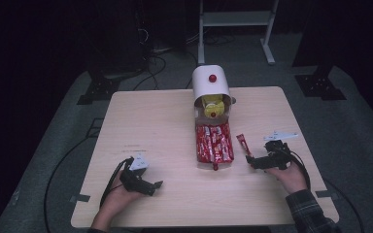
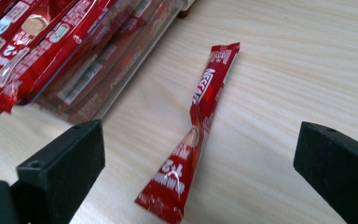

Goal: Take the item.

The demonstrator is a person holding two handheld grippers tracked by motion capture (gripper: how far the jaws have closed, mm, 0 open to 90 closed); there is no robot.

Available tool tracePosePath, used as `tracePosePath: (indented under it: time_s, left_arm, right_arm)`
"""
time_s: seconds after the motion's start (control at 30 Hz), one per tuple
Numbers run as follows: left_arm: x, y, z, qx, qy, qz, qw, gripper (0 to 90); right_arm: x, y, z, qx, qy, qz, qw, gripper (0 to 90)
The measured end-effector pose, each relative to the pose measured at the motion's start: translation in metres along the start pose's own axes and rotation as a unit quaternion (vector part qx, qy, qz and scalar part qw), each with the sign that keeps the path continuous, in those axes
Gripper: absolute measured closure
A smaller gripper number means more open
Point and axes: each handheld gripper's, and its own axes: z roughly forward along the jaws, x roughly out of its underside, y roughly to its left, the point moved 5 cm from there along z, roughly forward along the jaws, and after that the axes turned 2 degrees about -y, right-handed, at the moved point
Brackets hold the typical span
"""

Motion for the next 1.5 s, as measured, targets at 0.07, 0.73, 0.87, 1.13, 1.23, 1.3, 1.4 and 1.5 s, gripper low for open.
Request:
tracePosePath:
  time_s: [0.07,0.73,0.87,1.13,1.23,1.3,1.4,1.5]
  left_arm:
    - [0.000,0.000,0.000,0.000,0.000,0.000,1.0000,0.0]
    - [0.000,0.000,0.000,0.000,-0.002,-0.002,1.0000,0.0]
    - [0.000,0.000,0.000,0.000,-0.001,-0.002,1.0000,0.0]
    - [0.000,0.000,0.000,0.000,-0.002,-0.002,1.0000,0.0]
    - [0.000,0.000,0.000,0.000,-0.002,-0.003,1.0000,0.0]
    - [0.000,0.000,0.000,0.000,-0.002,-0.003,1.0000,0.0]
    - [0.000,0.000,0.000,0.000,-0.002,-0.003,1.0000,0.0]
    - [0.000,0.000,0.000,0.000,-0.002,-0.003,1.0000,0.0]
  right_arm:
    - [0.003,0.000,-0.004,0.000,-0.002,-0.001,1.0000,1.3]
    - [0.037,-0.006,-0.024,0.005,0.004,-0.008,0.9999,1.3]
    - [0.046,-0.010,-0.026,0.011,0.011,-0.010,0.9998,1.3]
    - [0.062,-0.013,-0.026,0.029,0.025,-0.024,0.9990,1.3]
    - [0.065,-0.012,-0.022,0.025,0.035,-0.021,0.9988,0.2]
    - [0.067,-0.010,-0.020,0.020,0.039,-0.022,0.9988,0.1]
    - [0.069,-0.009,-0.017,0.021,0.043,-0.028,0.9985,0.0]
    - [0.070,-0.008,-0.017,0.022,0.038,-0.030,0.9986,0.0]
